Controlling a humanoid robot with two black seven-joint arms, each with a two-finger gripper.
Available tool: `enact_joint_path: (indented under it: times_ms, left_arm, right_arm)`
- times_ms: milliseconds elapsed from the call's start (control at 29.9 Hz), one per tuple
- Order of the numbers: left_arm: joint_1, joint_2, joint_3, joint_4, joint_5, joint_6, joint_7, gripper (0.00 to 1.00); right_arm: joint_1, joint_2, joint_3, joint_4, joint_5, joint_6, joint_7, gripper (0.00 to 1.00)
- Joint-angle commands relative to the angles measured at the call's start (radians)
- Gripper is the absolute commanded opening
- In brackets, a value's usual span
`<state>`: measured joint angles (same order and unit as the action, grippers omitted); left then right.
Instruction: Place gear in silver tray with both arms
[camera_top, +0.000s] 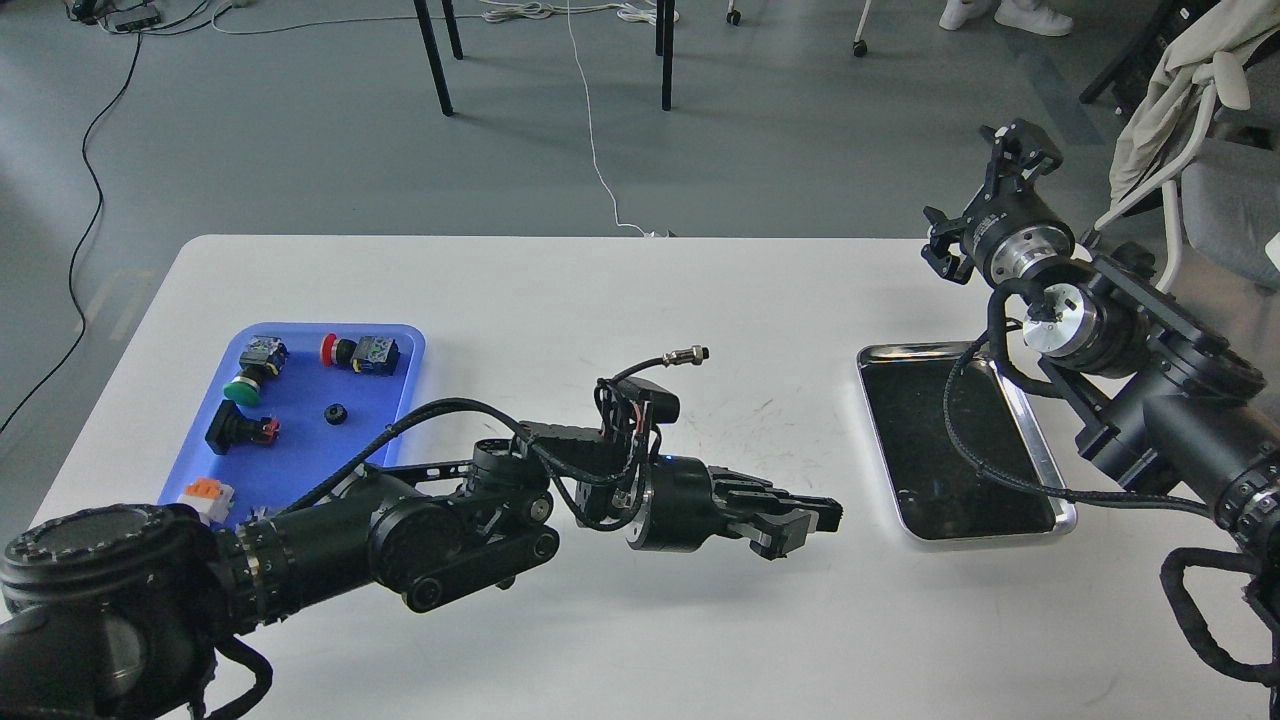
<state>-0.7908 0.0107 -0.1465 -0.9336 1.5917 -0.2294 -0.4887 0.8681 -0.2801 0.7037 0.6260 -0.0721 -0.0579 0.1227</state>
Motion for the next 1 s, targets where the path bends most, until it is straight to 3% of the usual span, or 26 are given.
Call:
enact_joint_path:
  times_ms: [0, 167, 970]
  left_arm:
    - [0.018, -0.011, 0.001, 0.068, -0.002, -0.005, 0.000, 0.11]
    - [0.015, -0.011, -0.001, 0.148, -0.004, -0.010, 0.000, 0.11]
    - [-0.002, -0.011, 0.079, 0.190, -0.027, -0.022, 0.000, 0.14]
  right_arm:
    - [0.002, 0.002, -0.001, 0.000, 0.000, 0.000, 0.000, 0.99]
    - [0.008, 0.010, -0.003, 0.000, -0.002, -0.002, 0.000, 0.99]
    - [0.012, 0.006, -0.003, 0.000, 0.000, -0.004, 0.000, 0.99]
